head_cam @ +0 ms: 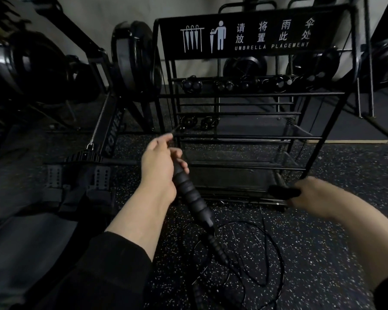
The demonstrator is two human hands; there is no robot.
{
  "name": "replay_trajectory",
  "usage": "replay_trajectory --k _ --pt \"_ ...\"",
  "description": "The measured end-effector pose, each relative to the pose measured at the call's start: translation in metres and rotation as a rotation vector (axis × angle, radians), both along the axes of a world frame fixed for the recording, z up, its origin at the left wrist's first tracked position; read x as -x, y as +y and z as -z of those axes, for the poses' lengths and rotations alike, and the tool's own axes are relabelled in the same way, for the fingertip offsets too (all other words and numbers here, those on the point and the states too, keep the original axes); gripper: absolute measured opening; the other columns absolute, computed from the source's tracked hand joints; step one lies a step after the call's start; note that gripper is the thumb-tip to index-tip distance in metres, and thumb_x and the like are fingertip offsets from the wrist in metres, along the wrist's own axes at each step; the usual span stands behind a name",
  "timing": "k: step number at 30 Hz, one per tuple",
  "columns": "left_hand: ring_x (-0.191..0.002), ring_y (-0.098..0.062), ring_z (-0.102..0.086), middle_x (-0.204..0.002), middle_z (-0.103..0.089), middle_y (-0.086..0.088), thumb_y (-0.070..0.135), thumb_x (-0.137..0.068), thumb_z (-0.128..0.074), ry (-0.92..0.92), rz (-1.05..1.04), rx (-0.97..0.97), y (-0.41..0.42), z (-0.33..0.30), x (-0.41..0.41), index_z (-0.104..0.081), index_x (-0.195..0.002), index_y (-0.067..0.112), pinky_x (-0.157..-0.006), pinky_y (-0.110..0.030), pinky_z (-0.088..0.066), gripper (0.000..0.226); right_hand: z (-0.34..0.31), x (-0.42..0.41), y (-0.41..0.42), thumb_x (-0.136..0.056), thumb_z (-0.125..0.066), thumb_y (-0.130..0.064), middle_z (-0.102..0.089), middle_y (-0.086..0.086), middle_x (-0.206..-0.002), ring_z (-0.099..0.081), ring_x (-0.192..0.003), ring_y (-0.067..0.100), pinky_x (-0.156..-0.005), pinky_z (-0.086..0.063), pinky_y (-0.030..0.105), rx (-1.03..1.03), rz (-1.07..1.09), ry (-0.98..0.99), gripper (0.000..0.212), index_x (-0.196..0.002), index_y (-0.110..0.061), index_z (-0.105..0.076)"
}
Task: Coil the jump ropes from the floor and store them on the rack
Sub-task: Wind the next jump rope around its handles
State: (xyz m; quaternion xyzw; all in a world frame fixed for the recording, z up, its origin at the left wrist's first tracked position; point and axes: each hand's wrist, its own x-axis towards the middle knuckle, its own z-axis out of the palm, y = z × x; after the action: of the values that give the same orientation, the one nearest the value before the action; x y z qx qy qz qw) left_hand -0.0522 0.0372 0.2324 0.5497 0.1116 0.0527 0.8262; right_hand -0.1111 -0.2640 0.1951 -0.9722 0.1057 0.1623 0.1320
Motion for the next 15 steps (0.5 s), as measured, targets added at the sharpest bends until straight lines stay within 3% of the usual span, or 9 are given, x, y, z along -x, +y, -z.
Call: replay_trajectory --k 3,4,6,8,11,15 --pt "-0.042 -0.015 -0.044 -0.06 -0.049 -0.001 0.028 -0.112 -0.033 -0.186 -0.035 -0.018 0.005 -0.018 0.001 -0.059 -0.118 0.018 -0.044 -0.026 -0.043 0.029 -0.016 0.004 0.01 -0.093 -0.072 -0.037 -0.068 -0.003 -0.076 -0.058 -0.051 0.014 -0.043 -0.038 0.023 -0.169 -0.012 -0.36 0.016 -0.101 -0.039 -0.058" --pt "-0.042 -0.016 -0.045 -0.06 -0.05 -0.001 0.029 -0.112 -0.033 -0.212 -0.022 -0.039 0.005 -0.02 0.001 -0.059 -0.117 0.018 -0.043 -0.026 -0.043 0.029 -0.02 0.005 0.013 -0.092 -0.073 -0.038 -0.068 -0.005 -0.078 -0.059 -0.052 0.014 -0.044 -0.04 0.024 -0.249 -0.026 -0.378 0.021 -0.103 -0.044 -0.056" --pt "-0.042 -0.015 -0.046 -0.06 -0.052 -0.001 0.029 -0.112 -0.034 -0.197 0.012 -0.089 0.004 -0.018 0.003 -0.059 -0.117 0.018 -0.043 -0.026 -0.043 0.028 -0.017 0.005 0.018 -0.091 -0.075 -0.034 -0.071 -0.004 -0.079 -0.06 -0.055 0.014 -0.048 -0.043 0.026 -0.266 -0.099 -0.205 0.016 -0.099 -0.041 -0.063" --pt "-0.041 -0.015 -0.046 -0.058 -0.053 0.001 0.025 -0.112 -0.034 -0.129 0.031 -0.128 0.002 -0.012 0.002 -0.06 -0.119 0.017 -0.043 -0.026 -0.043 0.028 -0.006 0.0 0.013 -0.09 -0.073 -0.029 -0.072 -0.001 -0.078 -0.059 -0.057 0.012 -0.051 -0.044 0.025 -0.134 -0.126 -0.005 0.006 -0.087 -0.031 -0.068" --pt "-0.041 -0.014 -0.047 -0.056 -0.054 0.002 0.021 -0.111 -0.033 -0.05 0.031 -0.133 0.002 -0.008 -0.001 -0.061 -0.119 0.017 -0.043 -0.027 -0.043 0.029 -0.004 -0.006 0.005 -0.092 -0.071 -0.028 -0.068 0.002 -0.068 -0.053 -0.051 0.014 -0.045 -0.038 0.023 -0.113 -0.013 -0.024 0.012 -0.083 -0.021 -0.07" --pt "-0.041 -0.013 -0.047 -0.056 -0.054 0.002 0.012 -0.108 -0.03 -0.03 0.015 -0.143 0.003 -0.008 -0.007 -0.062 -0.116 0.017 -0.042 -0.026 -0.043 0.033 -0.001 -0.009 -0.004 -0.091 -0.073 -0.031 -0.063 0.004 -0.064 -0.048 -0.047 0.015 -0.042 -0.032 0.023 -0.149 0.083 -0.053 0.019 -0.094 -0.012 -0.073"
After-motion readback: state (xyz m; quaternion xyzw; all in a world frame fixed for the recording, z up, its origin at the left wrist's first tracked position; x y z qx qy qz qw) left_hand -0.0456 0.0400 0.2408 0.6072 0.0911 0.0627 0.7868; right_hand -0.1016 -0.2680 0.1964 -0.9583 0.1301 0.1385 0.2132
